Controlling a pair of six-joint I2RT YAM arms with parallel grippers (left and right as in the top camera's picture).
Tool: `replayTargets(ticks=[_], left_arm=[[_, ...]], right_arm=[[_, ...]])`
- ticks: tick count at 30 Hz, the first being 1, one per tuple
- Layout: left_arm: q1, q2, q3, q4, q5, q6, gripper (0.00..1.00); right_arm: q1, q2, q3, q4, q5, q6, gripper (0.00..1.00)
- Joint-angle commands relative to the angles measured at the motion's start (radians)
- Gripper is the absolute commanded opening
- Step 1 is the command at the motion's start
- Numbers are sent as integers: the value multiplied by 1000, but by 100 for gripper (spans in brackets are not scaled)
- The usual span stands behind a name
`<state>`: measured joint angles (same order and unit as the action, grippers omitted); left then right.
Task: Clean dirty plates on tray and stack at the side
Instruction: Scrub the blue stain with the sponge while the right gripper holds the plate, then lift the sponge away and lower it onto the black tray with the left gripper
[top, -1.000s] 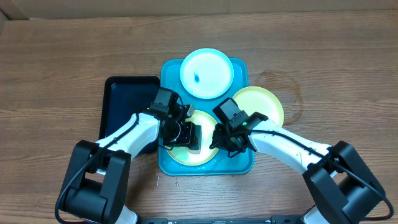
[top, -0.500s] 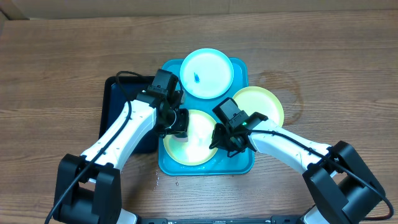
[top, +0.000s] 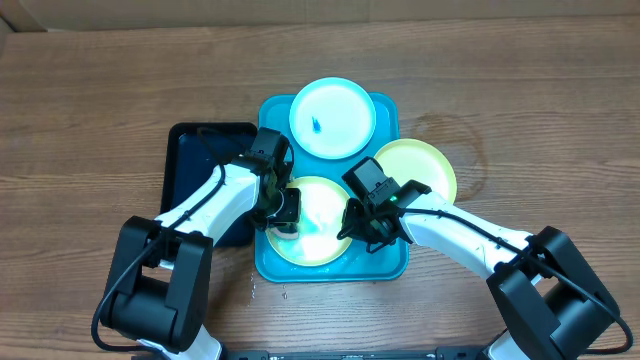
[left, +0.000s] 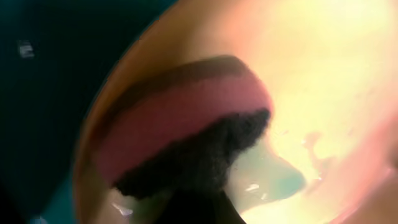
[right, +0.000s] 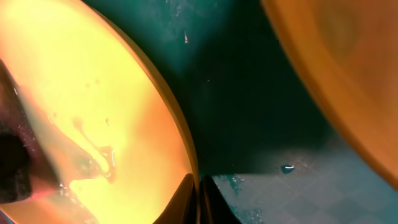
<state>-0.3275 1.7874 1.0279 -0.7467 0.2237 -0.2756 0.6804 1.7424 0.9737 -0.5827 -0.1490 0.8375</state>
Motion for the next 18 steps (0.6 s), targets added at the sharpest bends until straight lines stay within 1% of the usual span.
replayTargets(ticks=[1,5,9,11,13,18], left_arm=[[-54,63,-20,36,254,37,4],[-60,63,-16,85,367,37,4],[-57,63,-1,90,372,37,4],[-50,62,26,48,369,54,4],[-36,60,77,-30,354,74,4],[2,5,228,-213,206,105,4]], right_arm=[[4,1,-2,13,-10,0,4],[4,1,-2,13,-10,0,4],[4,1,-2,13,-10,0,4],[4,1,-2,11,-10,0,4],[4,1,-2,10,-9,-1,4],[4,1,-2,10,-9,-1,4]])
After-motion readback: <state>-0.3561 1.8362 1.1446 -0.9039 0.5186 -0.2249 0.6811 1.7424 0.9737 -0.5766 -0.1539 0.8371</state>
